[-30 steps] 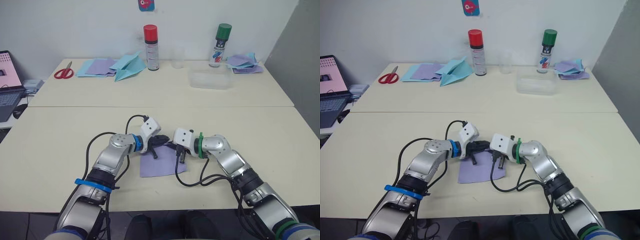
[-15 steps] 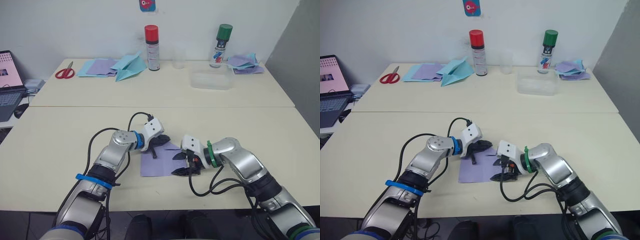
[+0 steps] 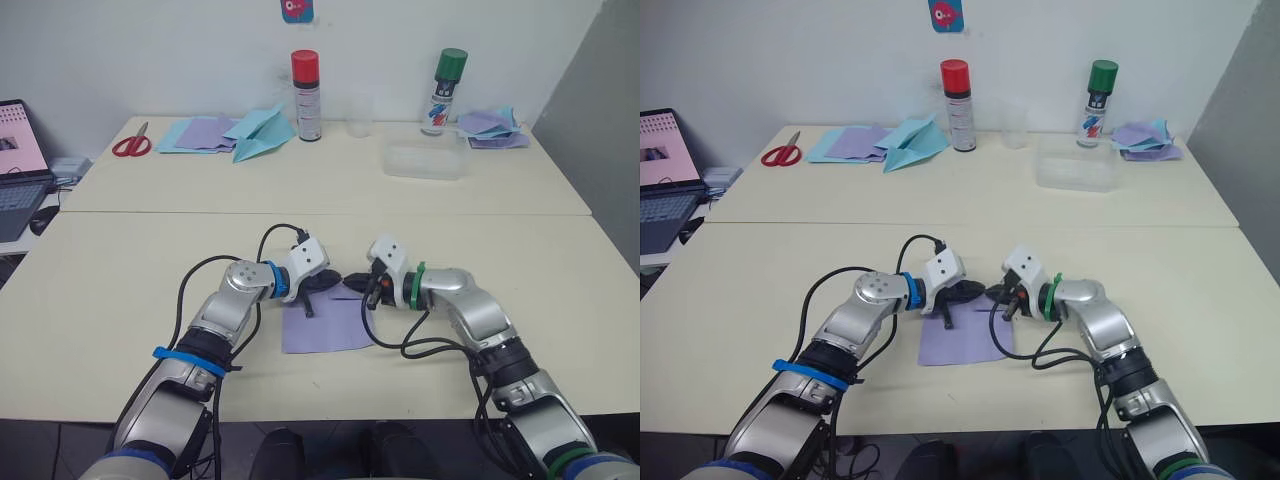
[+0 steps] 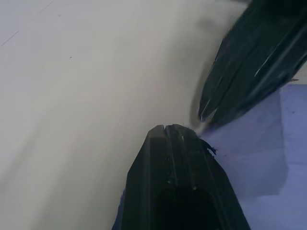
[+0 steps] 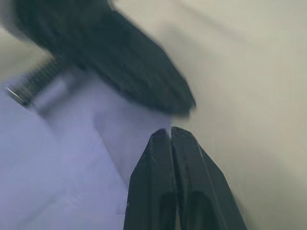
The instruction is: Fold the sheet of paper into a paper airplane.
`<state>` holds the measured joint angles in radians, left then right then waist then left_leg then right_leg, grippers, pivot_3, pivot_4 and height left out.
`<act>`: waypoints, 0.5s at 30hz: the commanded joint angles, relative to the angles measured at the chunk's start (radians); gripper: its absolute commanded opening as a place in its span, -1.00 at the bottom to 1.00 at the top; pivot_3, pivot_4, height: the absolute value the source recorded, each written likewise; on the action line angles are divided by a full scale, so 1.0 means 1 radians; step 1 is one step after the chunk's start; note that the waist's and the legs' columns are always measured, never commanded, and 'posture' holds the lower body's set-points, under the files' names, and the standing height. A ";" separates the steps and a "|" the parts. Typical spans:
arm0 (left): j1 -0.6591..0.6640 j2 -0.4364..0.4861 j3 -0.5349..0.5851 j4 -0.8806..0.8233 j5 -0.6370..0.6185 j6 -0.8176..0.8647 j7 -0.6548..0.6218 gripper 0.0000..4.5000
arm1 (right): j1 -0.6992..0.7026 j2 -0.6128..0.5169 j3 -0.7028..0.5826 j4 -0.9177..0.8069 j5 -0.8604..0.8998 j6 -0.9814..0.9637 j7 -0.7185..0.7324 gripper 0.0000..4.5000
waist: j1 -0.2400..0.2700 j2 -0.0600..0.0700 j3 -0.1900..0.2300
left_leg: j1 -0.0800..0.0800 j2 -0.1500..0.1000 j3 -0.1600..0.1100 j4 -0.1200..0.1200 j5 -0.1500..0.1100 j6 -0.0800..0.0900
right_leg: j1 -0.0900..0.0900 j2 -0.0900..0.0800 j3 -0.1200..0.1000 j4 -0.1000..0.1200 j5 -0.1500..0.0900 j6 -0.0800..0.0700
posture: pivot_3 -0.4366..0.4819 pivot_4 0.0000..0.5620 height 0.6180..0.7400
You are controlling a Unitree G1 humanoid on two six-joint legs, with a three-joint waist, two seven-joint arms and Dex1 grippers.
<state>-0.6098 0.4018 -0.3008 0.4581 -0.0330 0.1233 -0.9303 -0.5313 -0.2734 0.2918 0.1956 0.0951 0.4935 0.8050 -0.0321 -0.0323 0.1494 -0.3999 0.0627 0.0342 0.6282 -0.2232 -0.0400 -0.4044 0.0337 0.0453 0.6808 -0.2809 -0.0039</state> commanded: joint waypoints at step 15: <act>0.040 0.006 -0.031 0.047 0.061 0.018 0.009 -1.00 | 0.182 -0.189 -0.043 -0.317 0.054 0.032 0.044 -0.99 | 0.001 -0.001 -0.002 | 0.001 0.000 0.000 0.000 0.000 0.000 | 0.001 0.000 -0.001 0.000 0.000 0.001 | -0.05 -0.47 1.00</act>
<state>-0.6064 0.3928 -0.3042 0.4604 -0.0246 0.1190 -0.9238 -0.3422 -0.4628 0.2750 -0.0931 0.1360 0.5553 0.8485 -0.0309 -0.0331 0.1470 -0.3993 0.0626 0.0341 0.6283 -0.2232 -0.0400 -0.4032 0.0337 0.0438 0.6806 -0.2811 -0.0031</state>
